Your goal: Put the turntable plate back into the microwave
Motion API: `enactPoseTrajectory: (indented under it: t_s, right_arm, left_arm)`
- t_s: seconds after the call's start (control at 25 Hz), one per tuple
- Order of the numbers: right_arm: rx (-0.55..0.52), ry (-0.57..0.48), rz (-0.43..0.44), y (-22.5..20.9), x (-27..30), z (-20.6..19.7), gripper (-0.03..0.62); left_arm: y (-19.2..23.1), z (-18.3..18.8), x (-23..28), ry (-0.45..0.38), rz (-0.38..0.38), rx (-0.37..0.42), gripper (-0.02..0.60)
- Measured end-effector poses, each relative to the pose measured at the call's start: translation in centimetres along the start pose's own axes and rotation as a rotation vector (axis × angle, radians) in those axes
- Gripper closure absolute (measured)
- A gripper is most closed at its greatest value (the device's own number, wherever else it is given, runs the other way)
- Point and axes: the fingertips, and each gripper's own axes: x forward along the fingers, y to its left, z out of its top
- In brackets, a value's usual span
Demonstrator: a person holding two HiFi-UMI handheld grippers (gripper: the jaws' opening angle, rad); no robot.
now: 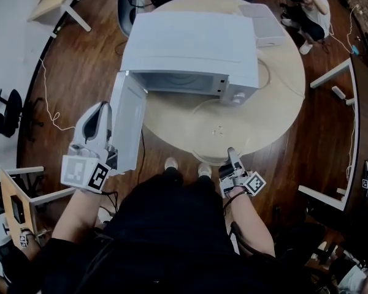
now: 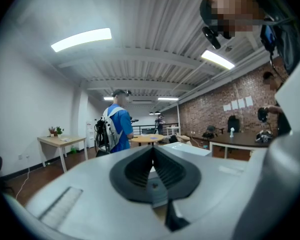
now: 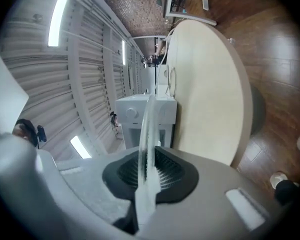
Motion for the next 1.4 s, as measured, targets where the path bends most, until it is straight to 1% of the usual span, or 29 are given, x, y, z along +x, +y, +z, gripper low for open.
enactPoseTrajectory:
  t_s: [0.28,0.44,0.6,0.72,1.0,1.24,1.4]
  right_arm:
    - [-0.009,0.120,0.004,0.7,3.4,-3.8,0.566]
    - [-0.008,0.153,0.024,1.7,5.9,-5.2,0.566]
    - [-0.047,0.184,0.037,2.6,9.2,-5.9,0.565]
    - [-0.055,0.196,0.044,3.1,11.4,-6.4,0.565]
    - [-0.034,0.149,0.049,3.2,17.0,-6.2,0.565]
    - [-0.029,0.057,-0.015,1.7,21.4,-4.7,0.565]
    - [-0.020,-0.002,-0.032,1.5,24.4,-3.5,0.563]
  left_arm:
    - [2.4,0.0,-1.0,-0.006,0.025,-0.010,0.575]
    - [3.4,-0.9,-1.3,0.004,0.037,-0.050,0.575]
    - [3.9,-1.2,-1.3,0.005,0.026,-0.060,0.575]
    - [4.7,-1.2,-1.4,0.003,0.029,-0.064,0.574]
    - [7.4,-0.6,-0.9,-0.012,0.043,-0.061,0.575]
    - [9.4,-0.5,-1.3,0.007,0.060,-0.042,0.574]
    - [11.0,-0.4,-2.5,0.020,0.088,-0.031,0.574]
